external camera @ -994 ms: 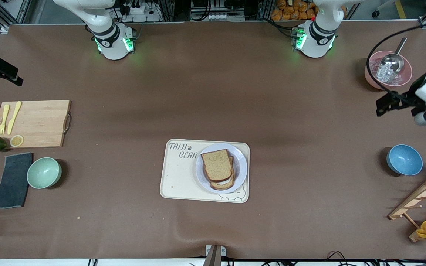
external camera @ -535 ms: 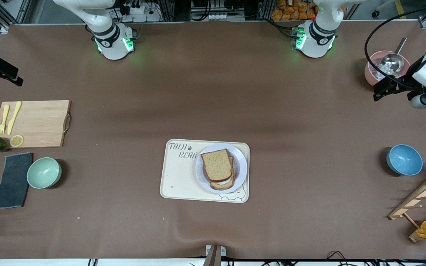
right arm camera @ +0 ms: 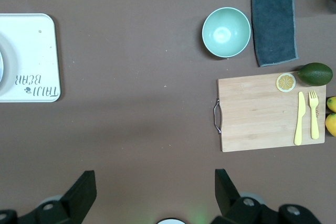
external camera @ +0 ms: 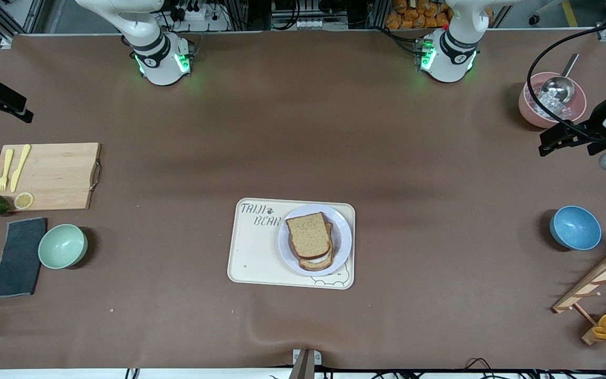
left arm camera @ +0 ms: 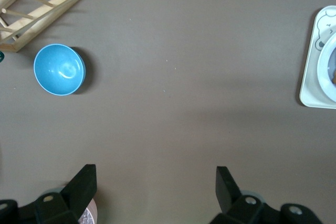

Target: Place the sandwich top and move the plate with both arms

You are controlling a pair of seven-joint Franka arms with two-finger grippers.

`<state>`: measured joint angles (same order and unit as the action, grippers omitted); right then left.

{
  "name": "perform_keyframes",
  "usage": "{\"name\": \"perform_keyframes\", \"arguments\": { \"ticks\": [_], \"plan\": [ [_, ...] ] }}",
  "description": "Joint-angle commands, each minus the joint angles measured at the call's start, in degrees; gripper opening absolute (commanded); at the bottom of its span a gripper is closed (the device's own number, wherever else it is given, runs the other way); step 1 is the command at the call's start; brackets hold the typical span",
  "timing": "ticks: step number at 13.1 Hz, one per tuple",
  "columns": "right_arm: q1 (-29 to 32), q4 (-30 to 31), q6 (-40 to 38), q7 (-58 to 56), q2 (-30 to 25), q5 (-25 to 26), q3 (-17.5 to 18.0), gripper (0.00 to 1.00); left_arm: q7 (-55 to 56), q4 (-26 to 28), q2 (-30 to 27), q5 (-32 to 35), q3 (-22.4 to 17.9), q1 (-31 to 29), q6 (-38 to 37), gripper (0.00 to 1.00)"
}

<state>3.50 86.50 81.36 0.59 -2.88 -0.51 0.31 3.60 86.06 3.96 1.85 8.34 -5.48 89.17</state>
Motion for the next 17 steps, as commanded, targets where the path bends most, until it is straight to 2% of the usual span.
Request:
{"name": "perform_keyframes", "arguments": {
  "ticks": [1,4,10,17],
  "plan": [
    [0.5,-0.3,-0.1,0.4,-0.2,0.0,0.6,1.00,0.1,-2.6,0.4,-3.3,-0.4,-2.2,-1.5,1.00],
    [0.5,-0.3,-0.1,0.4,-0.1,0.0,0.6,1.00,-0.6,-2.6,-0.4,-5.5,-0.3,-3.8,-1.6,1.00],
    [0.5,-0.3,-0.1,0.4,-0.1,0.0,0.6,1.00,0.3,-2.6,-0.1,-3.2,1.2,-1.8,-1.7,1.00],
    [0.5,-0.3,-0.1,0.4,-0.1,-0.1,0.7,1.00,0.4,-2.4,-0.2,-3.7,1.7,-1.8,-1.7,1.00]
  ]
}}
